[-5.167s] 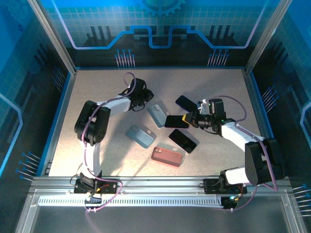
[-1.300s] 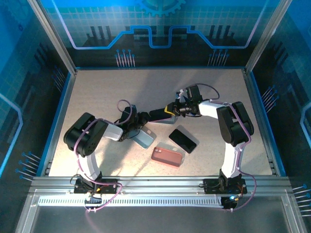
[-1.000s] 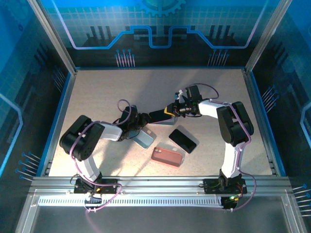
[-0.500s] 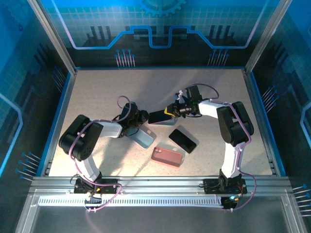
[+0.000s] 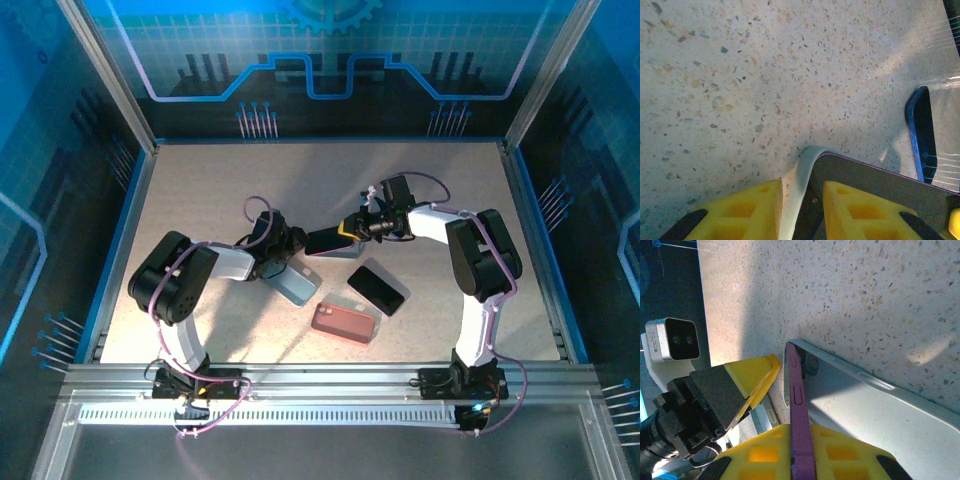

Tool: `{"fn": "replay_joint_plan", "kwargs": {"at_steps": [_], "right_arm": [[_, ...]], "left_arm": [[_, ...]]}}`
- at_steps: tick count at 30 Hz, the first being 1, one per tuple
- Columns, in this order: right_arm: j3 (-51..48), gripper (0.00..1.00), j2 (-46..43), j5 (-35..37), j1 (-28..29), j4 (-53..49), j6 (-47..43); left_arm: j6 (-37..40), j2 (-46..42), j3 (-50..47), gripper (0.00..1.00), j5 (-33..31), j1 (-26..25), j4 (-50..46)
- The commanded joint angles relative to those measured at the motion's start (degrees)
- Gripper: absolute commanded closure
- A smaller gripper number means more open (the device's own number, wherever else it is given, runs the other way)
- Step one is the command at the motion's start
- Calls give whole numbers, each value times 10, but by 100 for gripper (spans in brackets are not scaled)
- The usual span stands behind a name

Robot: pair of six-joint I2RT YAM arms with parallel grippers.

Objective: Put the phone into the phone case

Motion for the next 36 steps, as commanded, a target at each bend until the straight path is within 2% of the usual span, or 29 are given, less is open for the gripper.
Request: {"fn": "replay_joint_plan", "kwargs": {"at_steps": [1, 8, 22, 29, 36], "right_arm": [[-20, 100, 28, 66, 21, -17, 13], [-20, 100, 41, 79, 32, 12, 34], [63, 100, 88, 76, 43, -26, 5], [112, 100, 110, 70, 45, -67, -25], [119, 100, 102, 88, 45, -101, -50]], "left_arm": [[2, 3, -10, 72, 0, -7, 2], [-12, 8, -14, 72, -5, -28, 7], [-6, -38, -36, 72, -38, -30, -14], [-7, -47, -40, 72, -36, -11, -22], [22, -74, -21, 74, -45, 16, -81]]}}
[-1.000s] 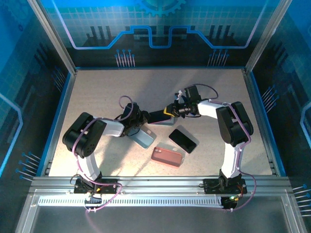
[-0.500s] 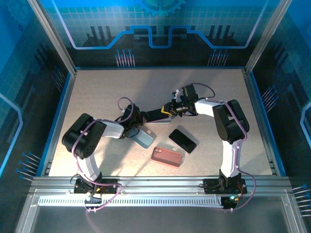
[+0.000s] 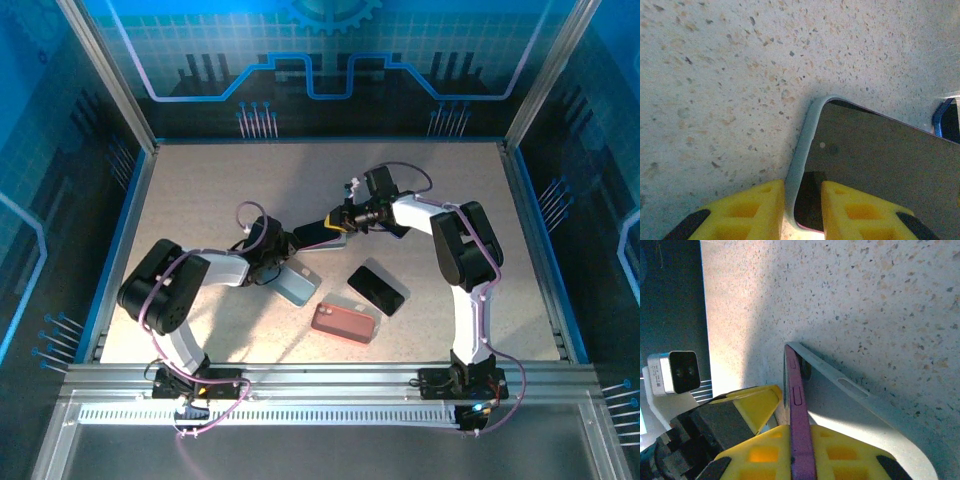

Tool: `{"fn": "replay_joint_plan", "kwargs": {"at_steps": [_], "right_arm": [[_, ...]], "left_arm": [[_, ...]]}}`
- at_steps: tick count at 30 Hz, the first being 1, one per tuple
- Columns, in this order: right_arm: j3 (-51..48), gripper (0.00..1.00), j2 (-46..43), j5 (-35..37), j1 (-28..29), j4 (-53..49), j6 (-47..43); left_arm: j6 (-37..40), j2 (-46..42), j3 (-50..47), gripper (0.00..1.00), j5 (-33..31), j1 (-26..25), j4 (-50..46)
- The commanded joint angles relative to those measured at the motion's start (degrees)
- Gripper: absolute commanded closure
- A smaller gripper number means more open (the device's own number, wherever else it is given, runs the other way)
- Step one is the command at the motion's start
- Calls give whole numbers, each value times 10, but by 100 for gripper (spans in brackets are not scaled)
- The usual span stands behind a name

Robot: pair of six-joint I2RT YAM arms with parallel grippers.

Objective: Put the phone into the phone case

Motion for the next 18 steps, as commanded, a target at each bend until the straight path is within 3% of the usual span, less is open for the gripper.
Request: {"fn": "replay_joint_plan", "kwargs": {"at_steps": [1, 11, 18], "right_arm": [[-1, 100, 24, 88, 13, -60, -34], [-4, 100, 26, 96, 14, -65, -38], [1, 87, 27, 114, 15, -75, -38]], "left_arm": [[29, -28, 19, 74, 9, 16, -39], [48, 3, 87, 74, 47, 17, -39], [21, 51, 95, 74, 86, 12, 7]]}}
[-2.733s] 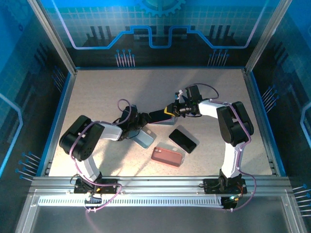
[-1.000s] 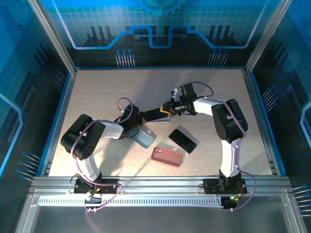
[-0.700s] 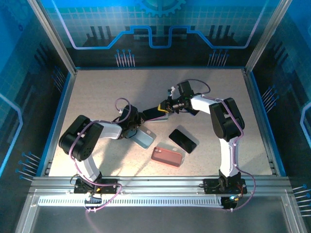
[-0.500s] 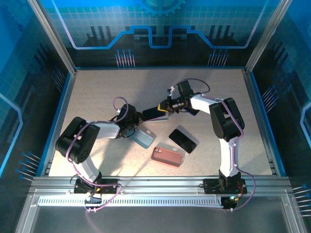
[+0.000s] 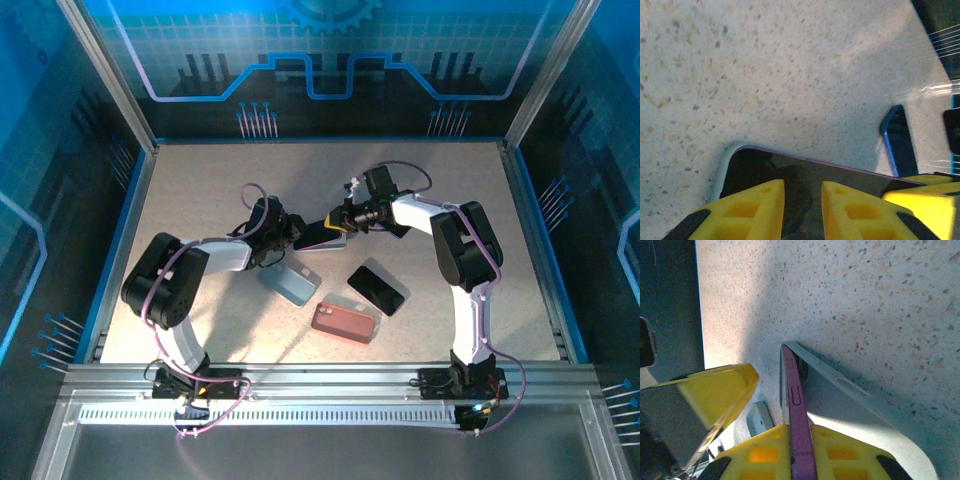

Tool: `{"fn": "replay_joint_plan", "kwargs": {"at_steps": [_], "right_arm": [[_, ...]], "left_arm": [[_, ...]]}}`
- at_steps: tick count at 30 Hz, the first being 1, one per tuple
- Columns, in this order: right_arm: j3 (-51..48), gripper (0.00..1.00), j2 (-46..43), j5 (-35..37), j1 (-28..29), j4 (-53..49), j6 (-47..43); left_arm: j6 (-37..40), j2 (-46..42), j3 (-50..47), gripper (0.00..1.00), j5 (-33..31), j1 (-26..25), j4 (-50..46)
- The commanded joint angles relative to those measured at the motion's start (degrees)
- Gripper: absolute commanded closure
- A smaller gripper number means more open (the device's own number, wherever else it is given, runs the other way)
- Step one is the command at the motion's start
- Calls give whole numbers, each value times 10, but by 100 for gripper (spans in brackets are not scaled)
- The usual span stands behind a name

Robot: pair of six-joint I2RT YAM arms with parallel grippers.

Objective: Put the phone into the phone case

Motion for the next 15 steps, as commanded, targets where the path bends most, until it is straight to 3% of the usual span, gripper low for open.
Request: {"fn": "replay_joint_plan", "kwargs": {"at_steps": [1, 6, 15], "right_arm": [[-4, 87, 28, 103, 13, -61, -24], [4, 84, 31, 111, 16, -72, -26], [26, 66, 32, 133, 20, -115, -42]], "left_arm": [[-9, 21, 6, 73, 29, -4, 27], [-18, 39, 11, 73, 40, -7, 40], [-26, 59, 4, 73, 40, -9, 55]]}}
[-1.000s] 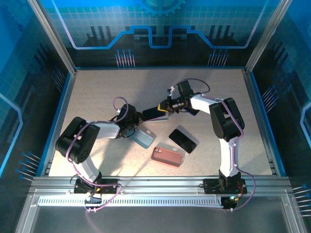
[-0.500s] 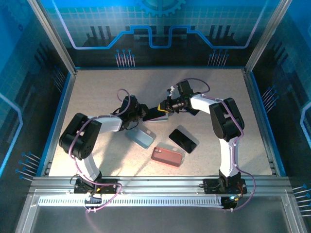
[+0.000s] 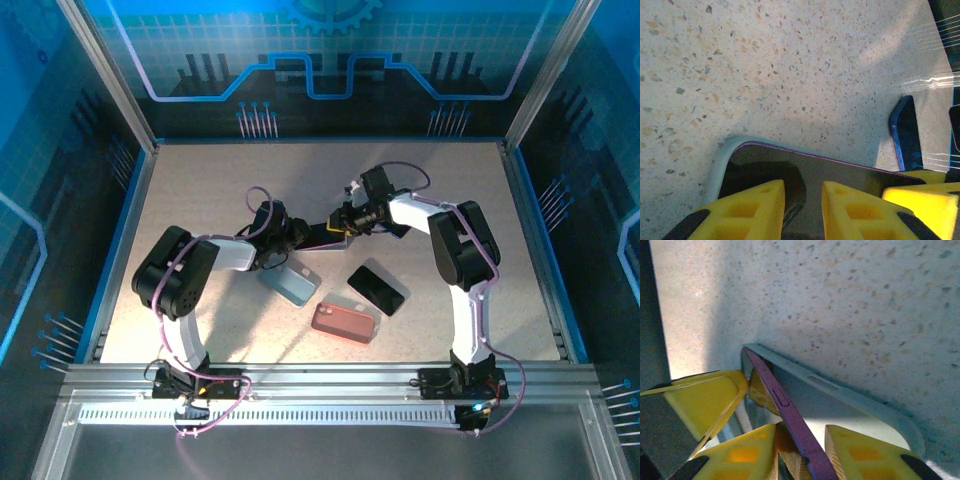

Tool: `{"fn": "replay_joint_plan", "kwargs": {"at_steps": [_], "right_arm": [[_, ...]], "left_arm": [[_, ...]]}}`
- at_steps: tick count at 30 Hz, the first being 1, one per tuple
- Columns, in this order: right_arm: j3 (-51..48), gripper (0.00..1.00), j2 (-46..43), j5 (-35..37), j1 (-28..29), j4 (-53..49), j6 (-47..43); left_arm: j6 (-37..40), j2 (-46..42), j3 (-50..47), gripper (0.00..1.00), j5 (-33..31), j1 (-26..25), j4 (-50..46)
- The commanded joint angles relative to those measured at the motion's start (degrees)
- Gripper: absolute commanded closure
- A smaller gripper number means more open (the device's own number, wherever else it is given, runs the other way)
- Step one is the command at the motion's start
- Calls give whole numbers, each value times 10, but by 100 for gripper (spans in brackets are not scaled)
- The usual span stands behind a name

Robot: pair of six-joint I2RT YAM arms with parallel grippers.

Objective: Put the phone into the phone case

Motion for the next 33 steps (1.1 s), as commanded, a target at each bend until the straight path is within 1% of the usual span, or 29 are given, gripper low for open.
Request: {"fn": "replay_joint_plan", "kwargs": {"at_steps": [1, 4, 7, 22, 33], "right_arm": [[12, 64, 23, 67, 14, -66, -19], [23, 62, 23, 74, 14, -82, -25], [32, 56, 22, 79, 16, -95, -30], [71, 38, 2, 94, 22, -152, -47], [86, 34, -20, 114, 22, -192, -69]], "left_arm": [[-12, 20, 3, 73, 14, -6, 15], [-12, 26, 0, 73, 12, -6, 19], [-13, 31, -2, 73, 10, -6, 25], [-17, 38, -16, 73, 9, -2, 45], [-16, 41, -28, 74, 5, 3, 50]]}}
